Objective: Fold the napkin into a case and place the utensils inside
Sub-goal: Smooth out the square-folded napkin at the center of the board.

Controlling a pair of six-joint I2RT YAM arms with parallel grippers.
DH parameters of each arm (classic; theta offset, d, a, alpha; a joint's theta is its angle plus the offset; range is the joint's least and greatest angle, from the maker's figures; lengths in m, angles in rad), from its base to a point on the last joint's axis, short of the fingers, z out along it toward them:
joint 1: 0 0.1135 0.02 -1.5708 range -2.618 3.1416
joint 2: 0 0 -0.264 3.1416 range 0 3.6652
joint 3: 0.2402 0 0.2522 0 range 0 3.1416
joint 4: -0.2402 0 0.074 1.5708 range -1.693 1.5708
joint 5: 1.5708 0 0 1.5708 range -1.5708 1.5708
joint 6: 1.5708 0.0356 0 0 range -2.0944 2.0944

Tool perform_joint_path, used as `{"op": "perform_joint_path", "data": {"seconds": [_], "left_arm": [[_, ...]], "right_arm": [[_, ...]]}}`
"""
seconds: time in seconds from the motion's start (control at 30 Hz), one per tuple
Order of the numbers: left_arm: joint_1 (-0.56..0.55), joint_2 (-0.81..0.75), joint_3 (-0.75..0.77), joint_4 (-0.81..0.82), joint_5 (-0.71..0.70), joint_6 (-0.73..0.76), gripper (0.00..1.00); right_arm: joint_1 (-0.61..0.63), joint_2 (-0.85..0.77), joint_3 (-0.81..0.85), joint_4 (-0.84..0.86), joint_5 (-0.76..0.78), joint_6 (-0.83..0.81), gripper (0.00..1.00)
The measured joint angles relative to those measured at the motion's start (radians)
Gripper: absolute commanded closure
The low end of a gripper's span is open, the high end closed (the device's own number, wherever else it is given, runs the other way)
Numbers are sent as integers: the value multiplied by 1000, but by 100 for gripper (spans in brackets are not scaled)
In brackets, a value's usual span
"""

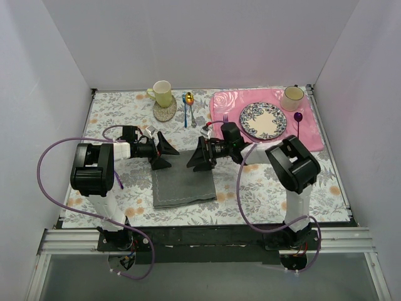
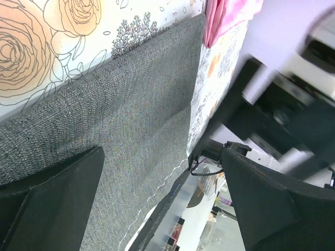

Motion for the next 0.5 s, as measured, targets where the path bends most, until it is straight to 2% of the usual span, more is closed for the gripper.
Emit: {"op": "perform_joint_path", "data": {"seconds": [0.2, 0.5], "left_arm": [[0, 0, 0, -2, 1, 6, 2], [0, 0, 6, -14, 0, 22, 2]], "right_arm": [[83, -159, -95, 52, -4, 32, 1], [95, -55, -208, 48, -19, 39, 1]]}}
